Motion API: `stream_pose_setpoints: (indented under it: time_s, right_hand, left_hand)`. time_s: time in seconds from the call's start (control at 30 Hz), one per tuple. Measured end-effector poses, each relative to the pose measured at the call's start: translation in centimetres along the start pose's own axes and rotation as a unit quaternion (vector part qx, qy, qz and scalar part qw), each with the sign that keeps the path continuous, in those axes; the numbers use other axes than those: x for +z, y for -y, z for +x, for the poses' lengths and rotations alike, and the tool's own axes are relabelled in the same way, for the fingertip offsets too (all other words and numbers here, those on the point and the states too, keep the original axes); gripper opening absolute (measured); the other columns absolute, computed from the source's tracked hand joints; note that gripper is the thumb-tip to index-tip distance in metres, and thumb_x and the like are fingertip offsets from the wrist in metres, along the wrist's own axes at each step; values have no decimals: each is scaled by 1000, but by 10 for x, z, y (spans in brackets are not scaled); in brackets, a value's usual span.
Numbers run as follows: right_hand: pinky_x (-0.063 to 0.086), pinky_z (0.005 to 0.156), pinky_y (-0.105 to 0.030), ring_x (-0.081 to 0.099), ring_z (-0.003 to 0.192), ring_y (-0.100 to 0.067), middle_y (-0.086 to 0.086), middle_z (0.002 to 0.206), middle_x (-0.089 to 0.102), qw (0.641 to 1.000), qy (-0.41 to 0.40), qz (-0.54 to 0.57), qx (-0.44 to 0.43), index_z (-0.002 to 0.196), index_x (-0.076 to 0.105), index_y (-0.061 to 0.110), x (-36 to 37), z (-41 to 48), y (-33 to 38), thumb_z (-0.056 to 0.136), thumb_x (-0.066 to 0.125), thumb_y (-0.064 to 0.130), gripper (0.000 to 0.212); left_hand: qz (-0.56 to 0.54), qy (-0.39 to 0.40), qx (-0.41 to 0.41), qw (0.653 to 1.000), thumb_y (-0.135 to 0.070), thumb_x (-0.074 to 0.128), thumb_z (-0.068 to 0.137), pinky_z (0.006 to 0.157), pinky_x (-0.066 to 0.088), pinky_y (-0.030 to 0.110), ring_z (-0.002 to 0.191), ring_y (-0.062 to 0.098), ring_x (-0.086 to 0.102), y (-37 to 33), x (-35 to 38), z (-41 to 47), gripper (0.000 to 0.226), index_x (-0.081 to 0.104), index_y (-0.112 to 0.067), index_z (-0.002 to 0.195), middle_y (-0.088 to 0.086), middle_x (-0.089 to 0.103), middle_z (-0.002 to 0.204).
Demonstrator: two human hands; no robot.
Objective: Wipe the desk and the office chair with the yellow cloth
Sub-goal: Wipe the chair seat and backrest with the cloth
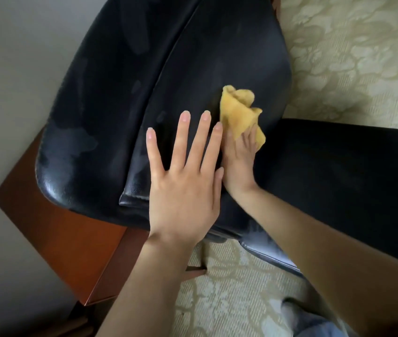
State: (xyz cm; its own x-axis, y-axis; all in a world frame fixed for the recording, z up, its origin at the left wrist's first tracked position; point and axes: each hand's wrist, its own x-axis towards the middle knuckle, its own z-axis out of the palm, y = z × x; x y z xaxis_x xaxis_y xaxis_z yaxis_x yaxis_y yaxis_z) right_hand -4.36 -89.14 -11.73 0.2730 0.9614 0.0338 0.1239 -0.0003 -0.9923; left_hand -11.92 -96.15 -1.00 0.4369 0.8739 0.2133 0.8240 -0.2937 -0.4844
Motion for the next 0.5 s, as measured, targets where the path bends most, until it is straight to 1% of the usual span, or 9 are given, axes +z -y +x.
stream_pose_setpoints:
  time_s: [0.03, 0.1, 0.2, 0.27, 0.33, 0.4, 0.43, 0.5]
  right_hand:
    - [-7, 118, -37, -10, 146, -23, -5, 160, 0, 998, -17, 20, 51, 151, 9, 18, -2, 15, -5, 103, 21, 34, 52]
    - [-3, 118, -38, -4, 146, -22, -6, 160, -2, 989, -43, 38, 135, 151, 6, 14, -9, 39, -20, 104, 21, 36, 55]
    - [8, 118, -39, 11, 145, -24, -3, 159, 4, 963, -39, 74, 254, 152, 2, 21, -23, 48, -47, 102, 19, 46, 59]
    - [14, 115, -40, 18, 143, -24, -2, 158, 12, 934, -10, 108, 341, 152, 5, 24, -30, 36, -69, 100, 17, 51, 60]
    - [17, 117, -39, 24, 141, -22, -3, 155, 23, 896, 1, 151, 418, 151, 17, 21, -30, 13, -88, 99, 19, 53, 61]
    - [25, 115, -38, 34, 136, -21, -1, 150, 34, 859, -2, 180, 480, 148, 28, 21, -25, -15, -98, 97, 24, 58, 64]
    - [28, 114, -37, 37, 135, -20, 1, 149, 37, 843, -3, 194, 501, 147, 31, 21, -22, -29, -99, 96, 26, 59, 64]
    - [28, 113, -34, 36, 136, -19, 2, 150, 34, 813, -11, 227, 537, 147, 31, 20, -15, -55, -99, 96, 27, 59, 64]
  left_hand:
    - [12, 4, 1, 1000, -34, 25, 101, 112, -7, 59, 147, 30, 7, 0, 2, 0, 56, 15, -14, 152, 8, 12, 160]
    - [30, 12, 0, 999, -35, 25, 101, 111, -12, 57, 148, 29, 4, -1, 6, 0, 58, 12, -13, 153, 10, 9, 160]
    - [56, 17, -2, 998, -38, 20, 100, 111, -17, 54, 148, 30, 2, -1, 10, 1, 58, 14, -15, 153, 10, 9, 160]
    - [67, 17, -5, 998, -40, 17, 99, 111, -16, 54, 148, 30, 1, -1, 13, 1, 59, 18, -16, 152, 10, 9, 160]
    - [65, 17, -7, 998, -42, 16, 98, 112, -15, 53, 148, 30, 1, -1, 14, 1, 60, 21, -17, 152, 10, 10, 160]
    - [60, 18, -7, 998, -43, 18, 96, 113, -14, 52, 147, 30, 2, -1, 16, 2, 60, 24, -18, 151, 11, 11, 160]
    - [57, 20, -4, 998, -43, 19, 96, 113, -14, 51, 147, 30, 3, -1, 16, 2, 60, 25, -18, 151, 11, 12, 160]
    - [48, 28, 7, 998, -43, 22, 95, 113, -13, 50, 147, 31, 4, 0, 16, 3, 60, 28, -19, 150, 11, 14, 159]
